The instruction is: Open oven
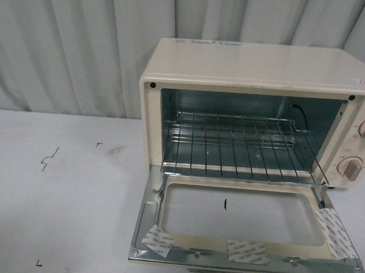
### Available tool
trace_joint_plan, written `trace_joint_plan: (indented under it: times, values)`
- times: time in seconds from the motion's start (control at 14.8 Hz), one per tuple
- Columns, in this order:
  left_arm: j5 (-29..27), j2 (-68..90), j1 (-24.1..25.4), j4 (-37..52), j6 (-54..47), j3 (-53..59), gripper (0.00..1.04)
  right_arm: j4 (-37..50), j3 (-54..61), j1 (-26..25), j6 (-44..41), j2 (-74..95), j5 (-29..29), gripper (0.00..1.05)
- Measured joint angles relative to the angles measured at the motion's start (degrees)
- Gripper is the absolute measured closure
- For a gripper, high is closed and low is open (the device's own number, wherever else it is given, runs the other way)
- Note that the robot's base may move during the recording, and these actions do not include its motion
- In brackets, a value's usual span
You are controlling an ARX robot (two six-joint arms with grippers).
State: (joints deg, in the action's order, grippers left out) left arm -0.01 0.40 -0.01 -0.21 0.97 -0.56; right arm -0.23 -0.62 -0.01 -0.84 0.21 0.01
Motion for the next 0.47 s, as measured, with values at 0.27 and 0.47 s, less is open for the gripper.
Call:
trace_joint_plan:
  times: [0.27,0.47]
  values:
    - [0.0,0.0,0.0,0.0,0.0,0.0,0.07,0.0,0.0,0.0,0.0,0.0,0.0,0.06]
    - [0.0,0.0,0.0,0.0,0.0,0.0,0.07,0.0,0.0,0.0,0.0,0.0,0.0,0.06]
